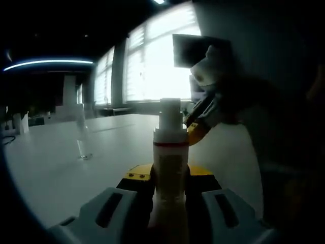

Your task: Clamp pump bottle remove cover press pump head put on cover

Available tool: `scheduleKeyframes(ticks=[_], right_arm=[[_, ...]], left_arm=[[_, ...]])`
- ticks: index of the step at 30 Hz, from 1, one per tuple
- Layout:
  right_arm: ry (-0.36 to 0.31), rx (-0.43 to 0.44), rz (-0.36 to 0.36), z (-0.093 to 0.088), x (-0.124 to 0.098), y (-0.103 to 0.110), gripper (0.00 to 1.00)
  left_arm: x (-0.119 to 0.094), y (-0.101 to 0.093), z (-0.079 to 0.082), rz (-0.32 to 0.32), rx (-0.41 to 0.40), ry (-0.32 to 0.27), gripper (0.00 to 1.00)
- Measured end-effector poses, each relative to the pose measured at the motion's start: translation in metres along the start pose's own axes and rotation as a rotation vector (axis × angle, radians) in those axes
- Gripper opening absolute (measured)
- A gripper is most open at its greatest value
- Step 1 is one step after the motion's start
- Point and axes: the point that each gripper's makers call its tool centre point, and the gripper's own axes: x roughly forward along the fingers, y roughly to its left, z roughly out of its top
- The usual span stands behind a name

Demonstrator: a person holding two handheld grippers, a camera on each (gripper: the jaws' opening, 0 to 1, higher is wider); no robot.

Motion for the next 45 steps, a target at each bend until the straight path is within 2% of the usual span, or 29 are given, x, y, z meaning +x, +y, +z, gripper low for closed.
scheduleKeyframes(ticks=[3,5,11,17,22,24,32,35,40,42,45], right_arm=[[0.023,0.035,0.025,0.002,0.002,0.001,0.28],[0.053,0.045,0.031,0.009,0.013,-0.008,0.28],[0.112,0.027,0.036,0.009,0.015,-0.010,0.27],[0.160,0.104,0.057,0.010,0.022,-0.010,0.27],[0.230,0.148,0.028,0.006,0.027,-0.015,0.27],[0.264,0.175,0.041,0.004,0.028,-0.012,0.28],[0.342,0.254,0.025,0.002,0.030,-0.015,0.26],[0.369,0.228,0.015,0.001,0.031,-0.013,0.26],[0.447,0.242,0.020,-0.008,0.034,-0.007,0.27],[0.462,0.221,0.003,-0.012,0.034,-0.008,0.25],[0.459,0.234,0.007,-0.012,0.034,-0.006,0.24]], left_arm=[[0.001,0.001,0.000,-0.001,-0.001,0.000,0.14],[0.001,0.001,0.000,-0.001,-0.002,0.001,0.14],[0.002,0.001,0.000,-0.003,-0.003,-0.001,0.14],[0.002,0.001,0.000,-0.007,-0.010,-0.007,0.14],[0.003,0.000,0.000,-0.012,-0.013,-0.008,0.14],[0.002,0.000,0.000,-0.013,-0.015,-0.010,0.14],[0.001,-0.001,0.001,-0.018,-0.025,-0.018,0.14],[0.001,-0.002,0.001,-0.021,-0.026,-0.019,0.14],[0.000,-0.002,0.001,-0.023,-0.029,-0.020,0.14],[-0.001,-0.002,0.001,-0.023,-0.030,-0.021,0.14],[-0.001,-0.003,0.001,-0.023,-0.028,-0.022,0.14]])
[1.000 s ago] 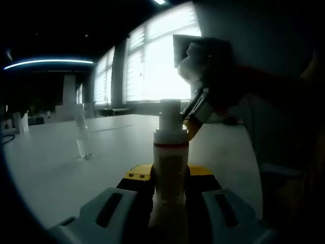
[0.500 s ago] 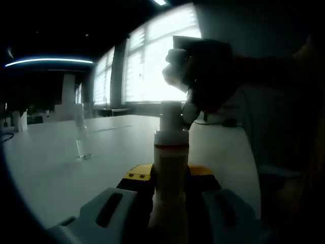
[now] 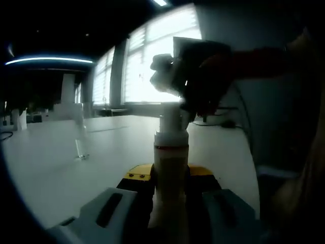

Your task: Clamp pump bottle remove cover press pump head put on cover

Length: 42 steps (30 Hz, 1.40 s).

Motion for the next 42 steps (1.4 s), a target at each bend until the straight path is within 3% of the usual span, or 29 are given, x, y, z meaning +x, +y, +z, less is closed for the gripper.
scheduleKeyframes(ticks=[7,29,42], right_arm=[[0.032,-0.004,-0.011,-0.003,0.003,-0.008,0.16],[0.027,0.008,0.010,0.007,0.004,-0.014,0.13],[-0.035,-0.034,0.034,0.010,-0.006,0.000,0.13]], left_arm=[[0.001,0.000,0.000,-0.001,-0.001,0.001,0.14],[0.002,0.000,0.000,-0.002,-0.002,0.002,0.14],[0.002,0.001,0.000,0.003,0.002,0.007,0.14]])
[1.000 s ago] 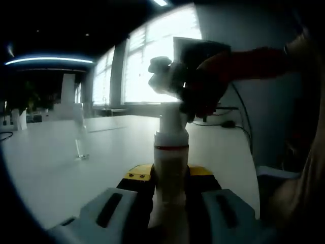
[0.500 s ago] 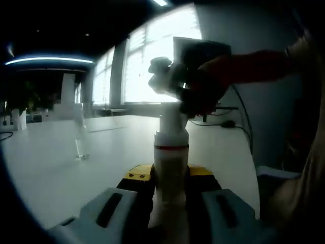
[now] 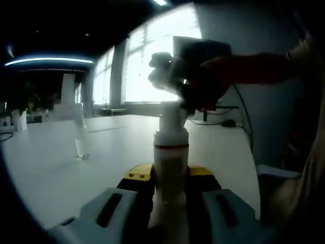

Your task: Clamp pump bottle remove cover press pump head put on cover

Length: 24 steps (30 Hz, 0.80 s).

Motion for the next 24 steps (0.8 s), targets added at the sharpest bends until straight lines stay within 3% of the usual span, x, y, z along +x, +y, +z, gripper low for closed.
scheduleKeyframes(ticks=[13,24], right_arm=[[-0.156,0.078,0.077,0.010,-0.016,0.004,0.13],[-0.255,0.089,0.134,0.011,-0.026,0.008,0.12]], left_arm=[[0.001,0.001,-0.001,-0.001,-0.003,0.003,0.14],[0.001,0.002,-0.001,0.002,-0.001,0.003,0.14]])
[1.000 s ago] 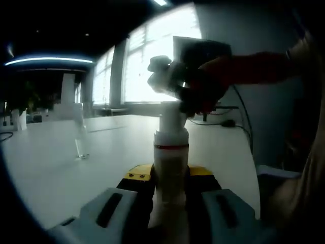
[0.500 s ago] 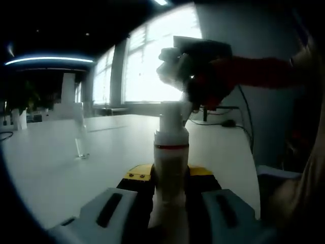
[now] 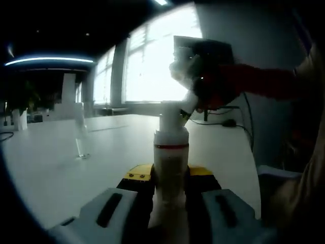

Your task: Clamp pump bottle remove cover press pump head put on cover

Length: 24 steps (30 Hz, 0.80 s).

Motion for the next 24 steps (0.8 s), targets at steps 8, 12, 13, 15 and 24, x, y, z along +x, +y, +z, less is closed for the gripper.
scheduleKeyframes(ticks=[8,12,13,15,24], right_arm=[[-0.146,-0.008,0.097,0.014,-0.009,0.012,0.12],[-0.224,-0.016,0.139,0.018,-0.017,0.020,0.12],[-0.228,-0.009,0.141,0.020,-0.019,0.018,0.12],[-0.249,-0.008,0.149,0.023,-0.021,0.016,0.12],[-0.354,-0.056,0.180,0.034,-0.034,0.029,0.12]], left_arm=[[0.000,0.001,0.000,0.000,-0.003,0.002,0.14],[0.000,0.000,0.000,0.001,0.000,0.002,0.14],[-0.001,0.000,0.000,0.002,0.000,0.002,0.14],[0.000,0.000,0.000,0.001,-0.001,0.002,0.14],[-0.002,-0.001,0.001,-0.001,0.002,0.003,0.14]])
